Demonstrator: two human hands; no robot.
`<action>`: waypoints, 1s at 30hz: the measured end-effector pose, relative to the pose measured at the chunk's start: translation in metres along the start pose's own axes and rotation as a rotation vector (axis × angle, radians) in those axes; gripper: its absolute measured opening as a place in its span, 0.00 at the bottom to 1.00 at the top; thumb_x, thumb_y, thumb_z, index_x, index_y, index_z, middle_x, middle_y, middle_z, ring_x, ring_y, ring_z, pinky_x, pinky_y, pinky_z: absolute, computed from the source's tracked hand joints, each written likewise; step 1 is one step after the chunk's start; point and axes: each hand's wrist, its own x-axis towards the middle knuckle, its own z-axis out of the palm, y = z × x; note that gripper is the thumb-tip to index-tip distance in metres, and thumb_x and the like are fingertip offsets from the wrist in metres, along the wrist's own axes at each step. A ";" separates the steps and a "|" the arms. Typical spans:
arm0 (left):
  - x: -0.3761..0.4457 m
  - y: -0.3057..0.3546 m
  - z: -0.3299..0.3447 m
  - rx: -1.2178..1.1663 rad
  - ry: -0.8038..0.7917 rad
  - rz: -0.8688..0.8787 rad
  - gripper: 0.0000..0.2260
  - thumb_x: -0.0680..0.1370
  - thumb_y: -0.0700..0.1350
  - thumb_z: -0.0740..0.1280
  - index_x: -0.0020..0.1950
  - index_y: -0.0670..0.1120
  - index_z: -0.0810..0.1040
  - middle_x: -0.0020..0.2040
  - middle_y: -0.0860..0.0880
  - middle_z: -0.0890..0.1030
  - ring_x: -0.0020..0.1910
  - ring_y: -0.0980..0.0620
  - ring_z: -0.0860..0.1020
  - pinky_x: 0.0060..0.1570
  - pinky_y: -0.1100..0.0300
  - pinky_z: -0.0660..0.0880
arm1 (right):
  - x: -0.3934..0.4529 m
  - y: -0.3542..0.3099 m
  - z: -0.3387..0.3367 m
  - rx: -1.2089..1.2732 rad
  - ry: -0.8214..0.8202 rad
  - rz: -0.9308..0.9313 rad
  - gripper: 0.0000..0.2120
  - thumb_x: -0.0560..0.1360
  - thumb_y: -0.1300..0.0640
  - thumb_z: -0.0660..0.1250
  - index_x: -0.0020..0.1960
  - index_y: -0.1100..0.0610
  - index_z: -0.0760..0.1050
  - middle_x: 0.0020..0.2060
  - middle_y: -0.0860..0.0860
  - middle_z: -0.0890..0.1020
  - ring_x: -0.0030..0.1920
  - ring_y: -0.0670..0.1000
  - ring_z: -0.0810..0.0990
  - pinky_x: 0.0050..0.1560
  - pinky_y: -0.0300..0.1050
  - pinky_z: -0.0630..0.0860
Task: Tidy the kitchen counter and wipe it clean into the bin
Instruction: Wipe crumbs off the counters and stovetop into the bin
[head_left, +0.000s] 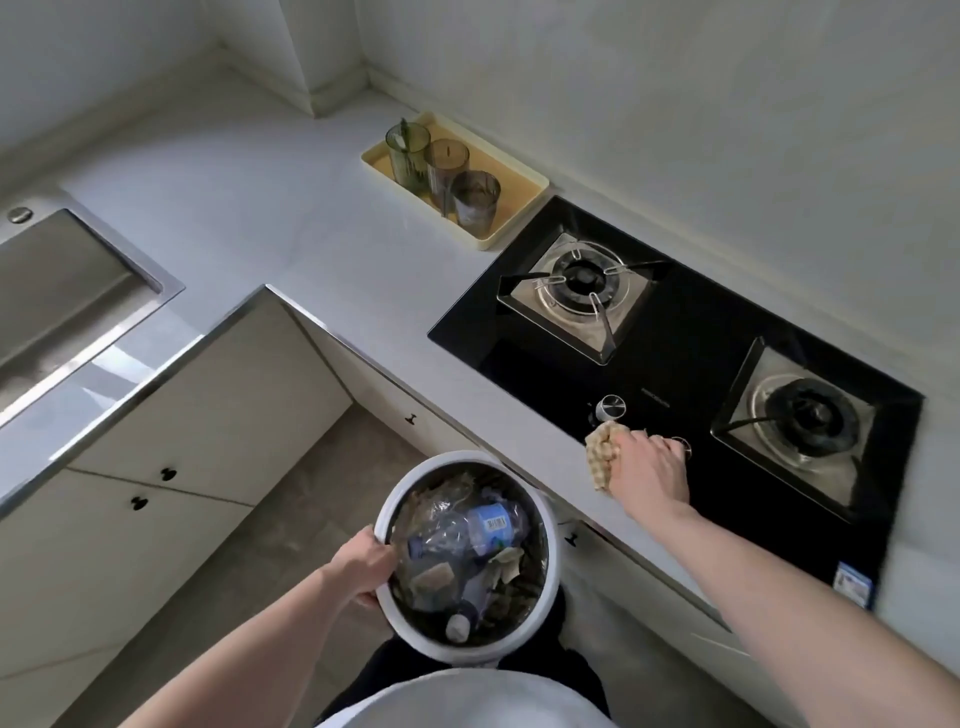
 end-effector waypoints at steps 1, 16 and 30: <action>0.001 0.001 -0.004 0.013 -0.004 0.004 0.08 0.75 0.45 0.65 0.52 0.47 0.78 0.44 0.42 0.86 0.37 0.44 0.87 0.36 0.44 0.85 | -0.013 -0.015 0.009 0.049 0.011 0.009 0.13 0.77 0.56 0.64 0.61 0.49 0.75 0.57 0.47 0.81 0.62 0.51 0.77 0.66 0.50 0.66; 0.030 -0.010 -0.067 0.011 -0.039 0.014 0.12 0.73 0.43 0.61 0.54 0.45 0.77 0.43 0.41 0.86 0.34 0.44 0.86 0.35 0.47 0.85 | 0.042 -0.105 -0.027 0.593 0.076 0.195 0.10 0.78 0.56 0.66 0.59 0.54 0.73 0.57 0.53 0.74 0.52 0.56 0.78 0.49 0.48 0.76; 0.037 -0.073 -0.141 -0.360 0.023 -0.031 0.10 0.75 0.43 0.65 0.54 0.44 0.80 0.44 0.40 0.87 0.36 0.43 0.87 0.35 0.47 0.85 | -0.006 -0.301 -0.049 0.760 -0.422 -0.283 0.08 0.76 0.58 0.70 0.51 0.46 0.78 0.46 0.44 0.82 0.46 0.43 0.81 0.39 0.33 0.71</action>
